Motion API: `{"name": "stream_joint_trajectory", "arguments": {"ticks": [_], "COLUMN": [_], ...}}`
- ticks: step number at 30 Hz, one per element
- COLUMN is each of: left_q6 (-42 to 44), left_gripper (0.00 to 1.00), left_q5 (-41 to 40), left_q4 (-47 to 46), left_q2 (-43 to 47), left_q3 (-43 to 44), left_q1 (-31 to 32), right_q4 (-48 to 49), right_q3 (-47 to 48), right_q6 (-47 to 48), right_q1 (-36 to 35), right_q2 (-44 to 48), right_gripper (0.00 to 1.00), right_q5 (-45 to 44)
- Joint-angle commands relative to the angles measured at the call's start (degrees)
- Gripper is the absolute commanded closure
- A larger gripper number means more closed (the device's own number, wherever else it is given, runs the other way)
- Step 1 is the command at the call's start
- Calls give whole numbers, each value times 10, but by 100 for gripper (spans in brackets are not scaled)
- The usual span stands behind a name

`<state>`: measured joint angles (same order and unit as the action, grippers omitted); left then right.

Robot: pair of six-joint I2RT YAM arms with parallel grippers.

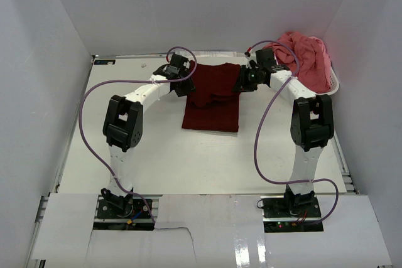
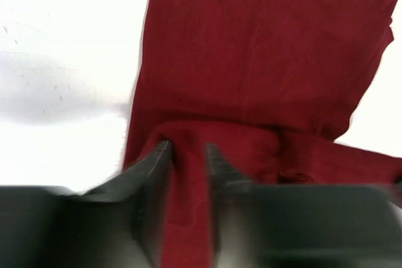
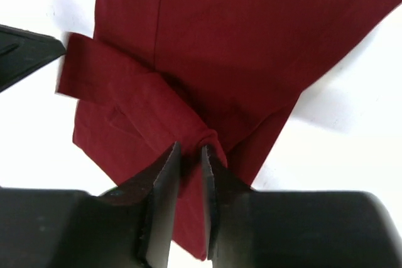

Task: Fold and stack the t-shirts
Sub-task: Fold the folded rectangular tshirt in 1/3 of the way

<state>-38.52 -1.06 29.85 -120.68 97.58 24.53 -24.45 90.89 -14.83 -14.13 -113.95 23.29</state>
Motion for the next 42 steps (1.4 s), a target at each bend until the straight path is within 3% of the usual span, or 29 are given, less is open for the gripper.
{"name": "stream_joint_trajectory", "arguments": {"ticks": [1, 2, 4, 10, 13, 16, 22, 23, 25, 26, 27, 28, 29, 35, 42], "left_q6": [-9, -14, -29, -18, -14, -14, -52, -59, -82, -89, -97, -111, -117, -126, -127], "left_gripper": [49, 14, 2, 2, 2, 2, 3, 5, 8, 21, 38, 74, 100, 100, 100], "left_q5": [-15, -17, -11, -21, -18, -4, 44, 51, 56, 67, 76, 87, 98, 156, 150], "left_q4": [-28, -34, -46, -64, -65, -65, -93, -104, -119, -156, -176, -200, -237, -268, -294], "left_q2": [4, -2, -3, 18, 55, 96, 198, 214, 249, 286, 304, 319, 334, 287, 227], "left_q3": [31, 35, 41, 53, 26, -20, -157, -178, -246, -272, -299, -348, -363, -377, -384], "left_q1": [-5, -6, -12, -17, -17, -17, -17, -17, -17, -17, -17, -17, -17, -14, -5], "right_q4": [33, 43, 101, 261, 280, 288, 311, 310, 314, 315, 317, 323, 324, 340, 323], "right_q3": [29, 27, 0, -119, -159, -180, -168, -160, -155, -154, -154, -154, -153, -155, -118], "right_q6": [-7, -14, -35, -70, -75, -91, -118, -120, -125, -127, -129, -133, -134, -139, -122], "right_q1": [8, 9, 10, 11, 10, 2, -39, -48, -54, -58, -60, -62, -65, -89, -114], "right_q2": [-7, -6, 9, 86, 109, 105, 56, 48, 29, 22, 12, 7, 1, -27, -77], "right_gripper": [72, 68, 56, 53, 53, 53, 59, 61, 82, 89, 92, 92, 92, 92, 92], "right_q5": [0, -15, -33, -28, -4, 77, 147, 149, 153, 154, 155, 156, 161, 151, 113]}}
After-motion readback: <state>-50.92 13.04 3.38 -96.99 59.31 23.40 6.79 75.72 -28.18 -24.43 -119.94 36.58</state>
